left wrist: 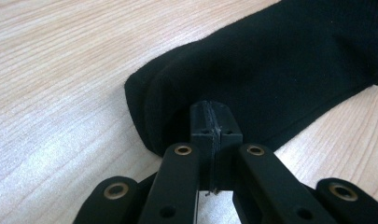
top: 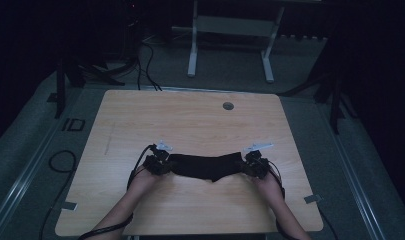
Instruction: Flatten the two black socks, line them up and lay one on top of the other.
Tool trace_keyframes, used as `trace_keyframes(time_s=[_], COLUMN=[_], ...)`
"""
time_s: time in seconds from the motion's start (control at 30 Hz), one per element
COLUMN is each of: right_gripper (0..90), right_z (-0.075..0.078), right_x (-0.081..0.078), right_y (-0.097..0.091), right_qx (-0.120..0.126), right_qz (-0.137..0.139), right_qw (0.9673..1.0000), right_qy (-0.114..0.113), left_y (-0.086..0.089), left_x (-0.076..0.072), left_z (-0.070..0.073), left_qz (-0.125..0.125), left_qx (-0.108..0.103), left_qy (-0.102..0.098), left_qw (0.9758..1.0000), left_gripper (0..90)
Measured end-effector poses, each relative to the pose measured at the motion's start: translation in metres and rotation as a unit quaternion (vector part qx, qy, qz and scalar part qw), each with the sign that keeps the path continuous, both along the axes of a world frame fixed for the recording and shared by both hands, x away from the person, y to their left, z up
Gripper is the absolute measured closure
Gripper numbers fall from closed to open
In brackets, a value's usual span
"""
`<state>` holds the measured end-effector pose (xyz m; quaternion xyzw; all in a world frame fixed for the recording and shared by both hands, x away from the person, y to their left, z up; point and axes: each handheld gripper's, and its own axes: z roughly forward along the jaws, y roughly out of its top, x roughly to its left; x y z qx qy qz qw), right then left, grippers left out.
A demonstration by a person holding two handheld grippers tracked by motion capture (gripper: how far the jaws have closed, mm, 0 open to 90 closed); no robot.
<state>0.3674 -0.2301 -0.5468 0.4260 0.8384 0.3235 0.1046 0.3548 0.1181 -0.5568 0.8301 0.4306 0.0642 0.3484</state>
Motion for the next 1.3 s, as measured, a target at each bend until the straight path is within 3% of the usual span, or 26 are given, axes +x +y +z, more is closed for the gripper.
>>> trace_keyframes(time_s=[0.17, 0.27, 0.57, 0.6, 0.9, 1.07, 1.3], right_gripper=[75.3, 59.5, 15.5, 14.9, 12.4, 12.6, 12.6], right_z=[0.011, 0.021, 0.036, 0.036, 0.03, 0.026, 0.019], right_x=[0.0, -0.001, -0.004, -0.005, -0.006, -0.006, -0.008], right_y=[-0.001, -0.001, 0.0, 0.0, -0.008, -0.012, -0.021], right_qx=[0.034, 0.042, 0.042, 0.038, 0.037, 0.029, 0.028], right_qz=[0.014, 0.018, 0.043, 0.048, 0.041, 0.043, 0.038], right_qw=[0.9993, 0.9989, 0.9972, 0.9969, 0.9968, 0.9972, 0.9972], right_qy=[-0.002, -0.014, -0.045, -0.049, -0.057, -0.054, -0.059], left_y=[0.0, 0.003, 0.003, 0.004, 0.011, 0.016, 0.025], left_x=[-0.003, -0.005, -0.021, -0.023, -0.033, -0.033, -0.039], left_z=[0.009, 0.018, 0.027, 0.026, 0.018, 0.012, 0.005], left_qz=[-0.011, -0.012, -0.025, -0.023, -0.015, -0.006, 0.0], left_qx=[-0.007, -0.029, -0.026, -0.027, -0.017, -0.025, -0.025], left_qy=[-0.02, -0.022, -0.056, -0.06, -0.079, -0.069, -0.072], left_qw=[0.9997, 0.9993, 0.9977, 0.9976, 0.9966, 0.9973, 0.9971], left_gripper=[63.2, 49.7, 11.0, 8.6, 7.1, 7.1, 3.6])
